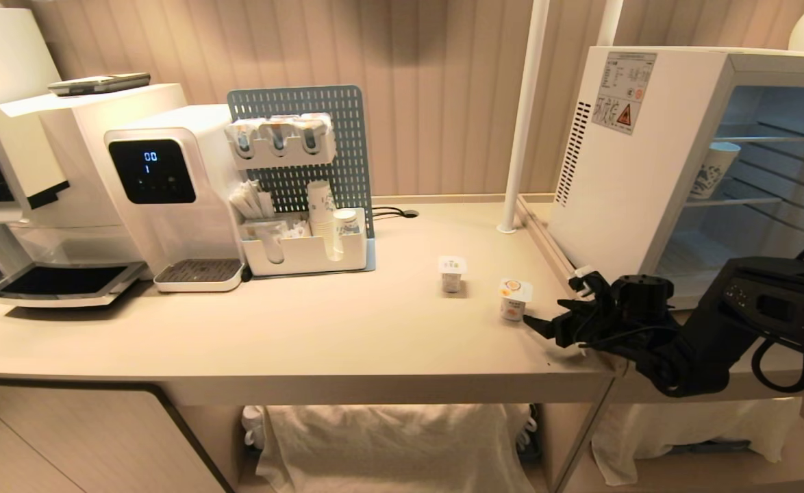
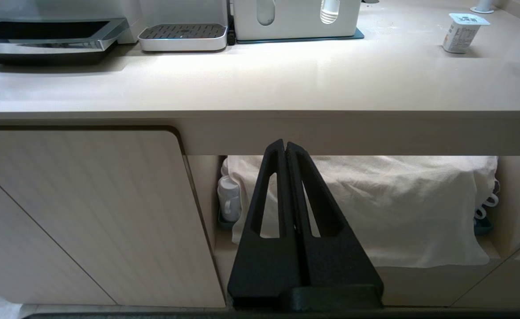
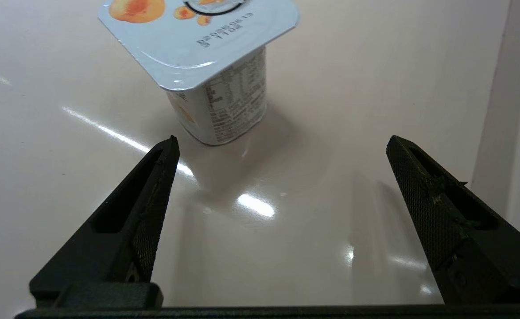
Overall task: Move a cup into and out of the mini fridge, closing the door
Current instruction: Put the yoghurt in the freezer
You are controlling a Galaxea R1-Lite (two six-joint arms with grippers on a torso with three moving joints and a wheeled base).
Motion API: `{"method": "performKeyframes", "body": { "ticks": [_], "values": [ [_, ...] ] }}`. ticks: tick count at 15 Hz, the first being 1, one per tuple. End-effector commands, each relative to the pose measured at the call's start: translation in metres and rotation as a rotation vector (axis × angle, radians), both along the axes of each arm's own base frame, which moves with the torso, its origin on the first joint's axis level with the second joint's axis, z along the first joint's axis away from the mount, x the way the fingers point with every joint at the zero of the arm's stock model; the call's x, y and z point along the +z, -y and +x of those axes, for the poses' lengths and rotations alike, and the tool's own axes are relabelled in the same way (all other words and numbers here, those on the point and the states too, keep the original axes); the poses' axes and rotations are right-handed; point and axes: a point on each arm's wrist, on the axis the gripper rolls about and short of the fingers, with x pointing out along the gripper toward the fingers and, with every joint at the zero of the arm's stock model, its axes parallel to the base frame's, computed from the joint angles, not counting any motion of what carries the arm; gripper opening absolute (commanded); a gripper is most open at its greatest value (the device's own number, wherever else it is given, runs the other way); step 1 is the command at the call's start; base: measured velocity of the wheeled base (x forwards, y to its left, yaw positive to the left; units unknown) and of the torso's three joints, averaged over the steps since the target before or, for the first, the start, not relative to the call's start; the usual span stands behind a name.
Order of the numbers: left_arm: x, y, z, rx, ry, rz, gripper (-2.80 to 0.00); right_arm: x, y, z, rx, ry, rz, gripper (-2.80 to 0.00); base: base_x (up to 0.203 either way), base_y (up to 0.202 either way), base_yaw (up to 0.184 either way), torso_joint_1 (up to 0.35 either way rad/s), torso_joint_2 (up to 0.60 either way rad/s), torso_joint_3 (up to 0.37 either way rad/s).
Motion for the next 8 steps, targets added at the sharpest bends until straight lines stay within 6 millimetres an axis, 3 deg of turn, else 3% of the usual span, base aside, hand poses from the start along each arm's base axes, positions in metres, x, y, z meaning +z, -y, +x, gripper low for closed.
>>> {"method": "performKeyframes", "body": {
  "ticks": [1,8],
  "values": [
    [0.000,0.000,0.000,0.001,-0.001,-0.001,-2.80,0.005,-0.005,0.004,0.011,0.022,0.000,0.00,0.000,0.000,0.000,0.000,0.00,0.000],
    [0.000,0.000,0.000,0.001,-0.001,-0.001,-2.80,0.016,-0.023,0.027,0.044,0.014,-0.001,0.00,0.000,0.000,0.000,0.000,0.00,0.000]
  ]
}}
